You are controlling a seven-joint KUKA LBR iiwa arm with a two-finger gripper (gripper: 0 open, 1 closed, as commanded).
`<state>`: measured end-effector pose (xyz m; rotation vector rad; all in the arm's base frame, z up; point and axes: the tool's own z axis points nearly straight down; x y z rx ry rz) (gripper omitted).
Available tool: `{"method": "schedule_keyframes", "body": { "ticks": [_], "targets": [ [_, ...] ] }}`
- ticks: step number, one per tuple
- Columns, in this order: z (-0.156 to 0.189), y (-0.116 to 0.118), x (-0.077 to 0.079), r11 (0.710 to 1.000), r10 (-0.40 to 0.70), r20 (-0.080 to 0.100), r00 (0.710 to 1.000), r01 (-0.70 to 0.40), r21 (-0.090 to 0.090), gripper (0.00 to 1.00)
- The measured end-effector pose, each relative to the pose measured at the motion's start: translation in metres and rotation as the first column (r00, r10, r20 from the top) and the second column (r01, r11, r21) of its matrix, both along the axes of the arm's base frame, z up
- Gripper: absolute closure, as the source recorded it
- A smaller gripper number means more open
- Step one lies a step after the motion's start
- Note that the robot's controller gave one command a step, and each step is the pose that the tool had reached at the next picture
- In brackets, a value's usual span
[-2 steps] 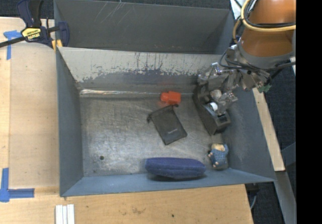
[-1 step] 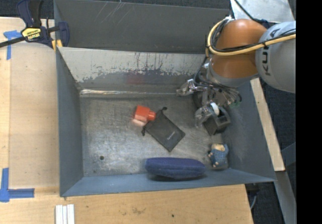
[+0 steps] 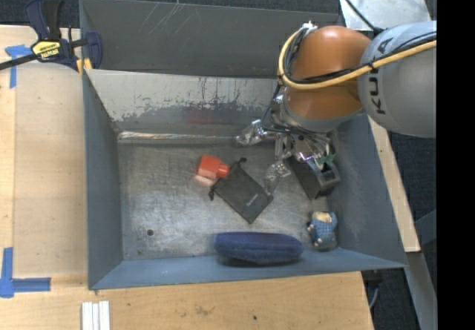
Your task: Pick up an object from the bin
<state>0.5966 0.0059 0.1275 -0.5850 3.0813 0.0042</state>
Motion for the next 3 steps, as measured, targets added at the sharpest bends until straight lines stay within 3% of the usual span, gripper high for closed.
{"method": "schedule_keyframes", "body": {
  "ticks": [1,2,3],
  "targets": [
    [-0.056,0.056,-0.024,1.0,0.013,0.005,1.0,-0.013,-0.004,0.0],
    [-0.05,0.056,-0.019,1.0,0.009,0.021,1.0,-0.009,0.002,1.0],
    [0.136,0.041,0.005,0.929,0.371,0.007,0.929,-0.371,-0.007,1.0]
  ]
}}
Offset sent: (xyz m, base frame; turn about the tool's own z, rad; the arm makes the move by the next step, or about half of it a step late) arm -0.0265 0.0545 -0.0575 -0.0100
